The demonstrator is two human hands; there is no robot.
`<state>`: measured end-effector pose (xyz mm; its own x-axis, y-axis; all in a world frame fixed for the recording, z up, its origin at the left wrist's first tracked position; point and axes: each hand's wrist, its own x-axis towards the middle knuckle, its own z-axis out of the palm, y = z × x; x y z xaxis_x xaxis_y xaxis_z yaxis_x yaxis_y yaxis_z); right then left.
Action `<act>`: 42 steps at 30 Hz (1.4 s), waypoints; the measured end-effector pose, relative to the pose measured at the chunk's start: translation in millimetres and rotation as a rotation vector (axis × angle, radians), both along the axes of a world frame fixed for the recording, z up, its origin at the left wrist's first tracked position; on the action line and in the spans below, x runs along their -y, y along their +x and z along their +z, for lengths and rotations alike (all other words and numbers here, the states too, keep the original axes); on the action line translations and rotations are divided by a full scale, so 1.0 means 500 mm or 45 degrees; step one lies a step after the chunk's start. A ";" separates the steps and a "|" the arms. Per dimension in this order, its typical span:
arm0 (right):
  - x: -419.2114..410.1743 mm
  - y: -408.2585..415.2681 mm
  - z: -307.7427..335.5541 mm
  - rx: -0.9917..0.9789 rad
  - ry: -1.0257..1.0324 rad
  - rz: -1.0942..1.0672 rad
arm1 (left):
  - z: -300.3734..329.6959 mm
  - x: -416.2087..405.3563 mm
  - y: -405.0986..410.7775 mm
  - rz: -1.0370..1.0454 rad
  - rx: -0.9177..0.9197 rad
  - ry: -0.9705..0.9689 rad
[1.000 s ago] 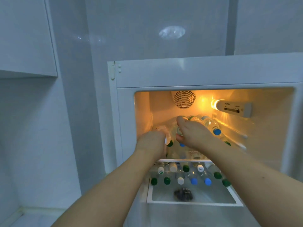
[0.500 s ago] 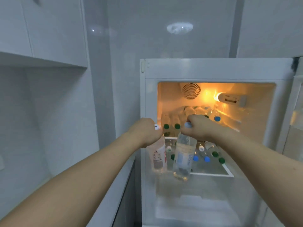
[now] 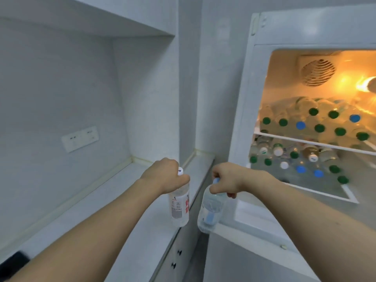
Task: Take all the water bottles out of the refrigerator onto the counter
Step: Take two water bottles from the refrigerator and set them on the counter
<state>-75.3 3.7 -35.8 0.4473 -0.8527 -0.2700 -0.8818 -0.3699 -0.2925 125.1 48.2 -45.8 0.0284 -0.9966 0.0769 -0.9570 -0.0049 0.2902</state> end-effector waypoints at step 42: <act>-1.169 0.675 -0.065 -0.098 0.139 1.711 | -0.031 -1.487 0.263 1.655 0.054 0.053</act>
